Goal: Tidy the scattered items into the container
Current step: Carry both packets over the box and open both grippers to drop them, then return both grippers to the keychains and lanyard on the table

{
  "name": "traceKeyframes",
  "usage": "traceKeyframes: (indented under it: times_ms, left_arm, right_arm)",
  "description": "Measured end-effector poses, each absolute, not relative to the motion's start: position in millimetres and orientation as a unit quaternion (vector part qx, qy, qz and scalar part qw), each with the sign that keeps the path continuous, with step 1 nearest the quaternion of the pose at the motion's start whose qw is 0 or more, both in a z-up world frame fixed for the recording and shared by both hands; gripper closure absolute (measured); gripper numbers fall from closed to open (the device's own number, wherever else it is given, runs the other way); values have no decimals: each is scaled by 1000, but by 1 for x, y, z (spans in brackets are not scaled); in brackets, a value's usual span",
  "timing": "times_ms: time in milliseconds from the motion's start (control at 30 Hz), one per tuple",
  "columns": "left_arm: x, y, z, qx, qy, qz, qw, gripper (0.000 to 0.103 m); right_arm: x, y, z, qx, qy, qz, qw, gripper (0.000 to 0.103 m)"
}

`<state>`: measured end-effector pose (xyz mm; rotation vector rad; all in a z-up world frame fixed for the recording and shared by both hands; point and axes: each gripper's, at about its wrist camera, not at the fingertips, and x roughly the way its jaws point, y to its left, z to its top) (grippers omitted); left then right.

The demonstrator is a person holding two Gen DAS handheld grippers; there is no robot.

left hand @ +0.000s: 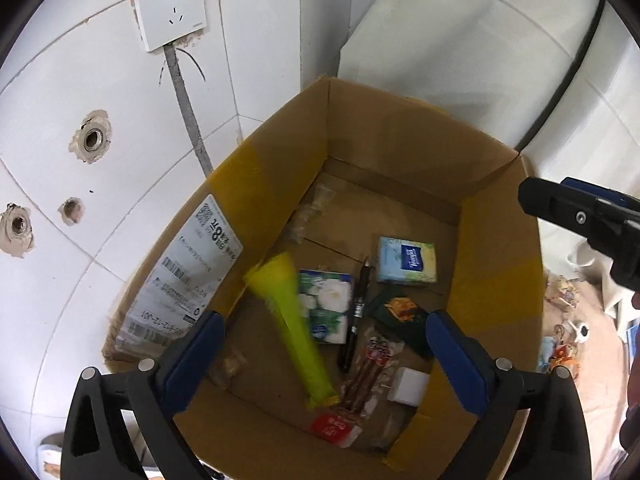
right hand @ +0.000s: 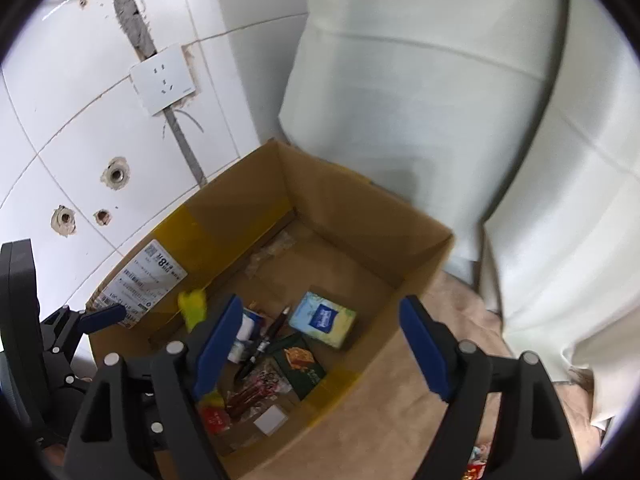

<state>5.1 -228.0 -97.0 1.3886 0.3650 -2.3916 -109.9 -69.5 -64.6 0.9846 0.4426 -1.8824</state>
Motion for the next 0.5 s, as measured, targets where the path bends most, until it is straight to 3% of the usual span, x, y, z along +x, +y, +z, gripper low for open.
traceKeyframes:
  times_ms: [500]
  left_arm:
    - [10,-187,-66,472,111,-861,154,1]
  right_arm:
    - [-125,-30,-44,400,149,-788,444,19]
